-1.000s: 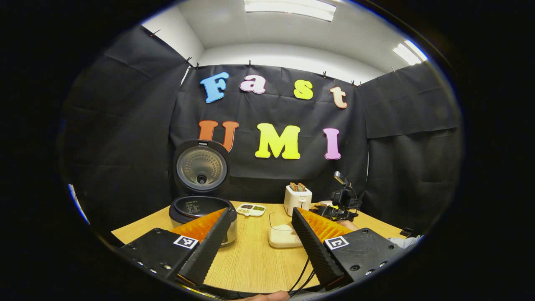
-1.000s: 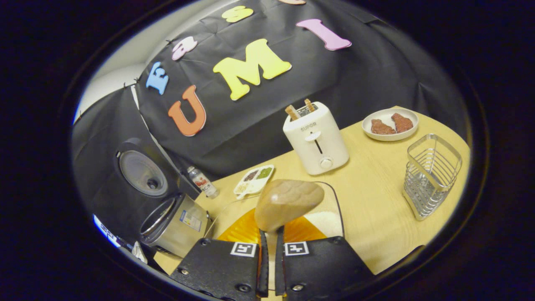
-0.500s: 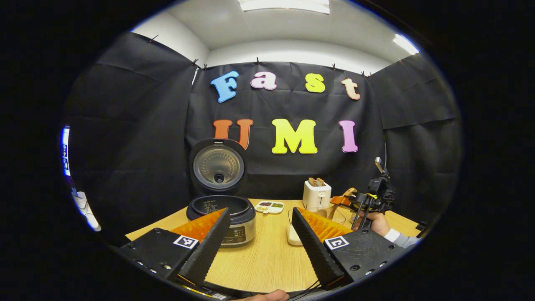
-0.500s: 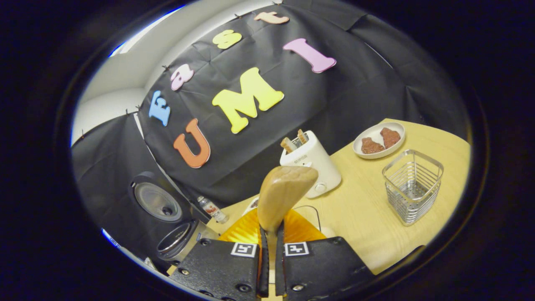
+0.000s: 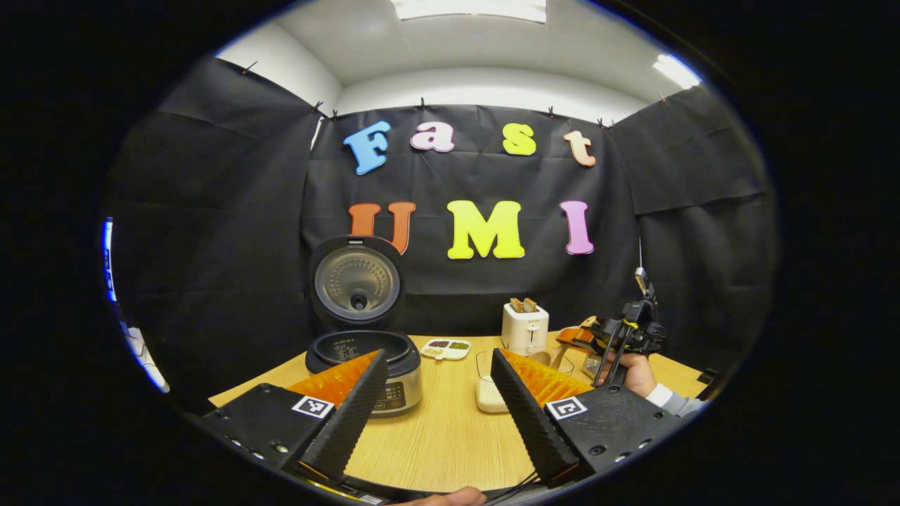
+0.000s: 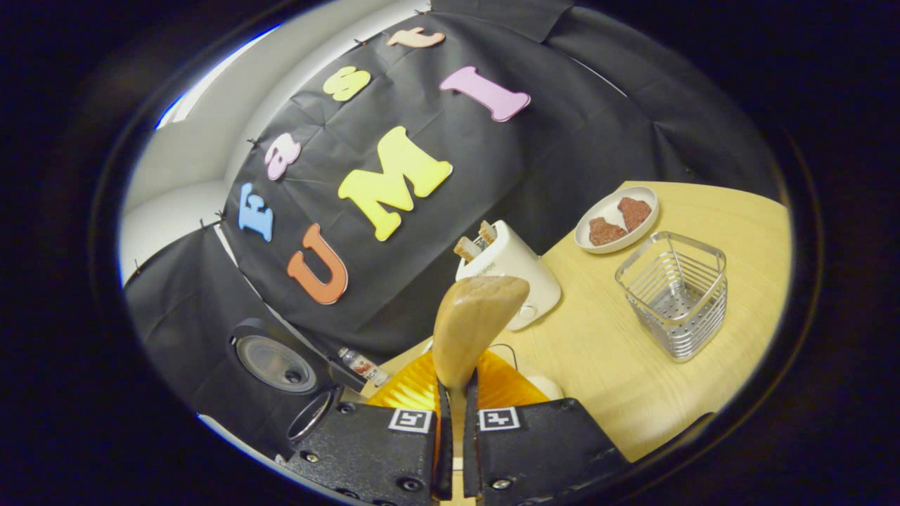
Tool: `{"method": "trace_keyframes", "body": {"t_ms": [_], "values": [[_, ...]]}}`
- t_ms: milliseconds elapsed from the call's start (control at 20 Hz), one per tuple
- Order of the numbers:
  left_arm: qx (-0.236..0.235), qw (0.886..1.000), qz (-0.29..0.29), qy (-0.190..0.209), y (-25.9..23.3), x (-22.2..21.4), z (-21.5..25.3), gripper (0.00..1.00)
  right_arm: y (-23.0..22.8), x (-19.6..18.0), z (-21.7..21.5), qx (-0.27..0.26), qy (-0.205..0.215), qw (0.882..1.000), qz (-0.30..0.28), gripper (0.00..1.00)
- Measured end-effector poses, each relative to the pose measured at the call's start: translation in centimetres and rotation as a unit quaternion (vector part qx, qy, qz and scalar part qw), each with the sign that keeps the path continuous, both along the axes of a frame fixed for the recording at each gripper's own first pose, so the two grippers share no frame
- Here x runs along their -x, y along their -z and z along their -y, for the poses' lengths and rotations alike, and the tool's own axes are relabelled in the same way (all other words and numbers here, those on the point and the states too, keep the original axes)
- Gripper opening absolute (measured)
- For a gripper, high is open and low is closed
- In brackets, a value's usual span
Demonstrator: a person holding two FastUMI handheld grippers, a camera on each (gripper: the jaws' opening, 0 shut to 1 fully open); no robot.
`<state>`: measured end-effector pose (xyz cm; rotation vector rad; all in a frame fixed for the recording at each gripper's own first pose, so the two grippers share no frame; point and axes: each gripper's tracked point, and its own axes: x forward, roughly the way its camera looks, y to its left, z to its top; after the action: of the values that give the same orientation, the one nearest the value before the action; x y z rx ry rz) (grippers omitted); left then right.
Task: Close the left gripper, press the button to open the rice cooker; take a wooden spoon from the chopstick holder with the right hand, scoop a spoonful of rice and pour it into the rice cooker, then put the wooden spoon back into the chopstick holder.
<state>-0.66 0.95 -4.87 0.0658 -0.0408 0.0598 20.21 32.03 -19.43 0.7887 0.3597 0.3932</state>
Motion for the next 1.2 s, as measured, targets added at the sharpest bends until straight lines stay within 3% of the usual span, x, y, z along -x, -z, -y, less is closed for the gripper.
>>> {"method": "trace_keyframes", "body": {"t_ms": [400, 700, 1000, 1200], "values": [[0.012, 1.000, -0.002, -0.014, 0.1, 0.1, -1.7, 0.94, -1.3, 0.1, 0.7, -0.055, 0.007, 0.998, -0.016, 0.11], [0.018, 1.000, 0.010, -0.018, -0.5, 1.2, -2.8, 0.94, -5.0, 0.7, -0.1, -0.083, 0.004, 0.997, -0.010, 0.11], [0.022, 0.999, 0.011, -0.038, -0.3, 1.9, -4.5, 0.95, -11.1, 2.1, -4.0, -0.109, -0.036, 0.993, 0.010, 0.11], [0.012, 0.999, 0.020, -0.039, -1.0, 2.3, -5.1, 0.94, -14.6, 2.8, -8.5, -0.088, -0.057, 0.994, 0.030, 0.11]]}}
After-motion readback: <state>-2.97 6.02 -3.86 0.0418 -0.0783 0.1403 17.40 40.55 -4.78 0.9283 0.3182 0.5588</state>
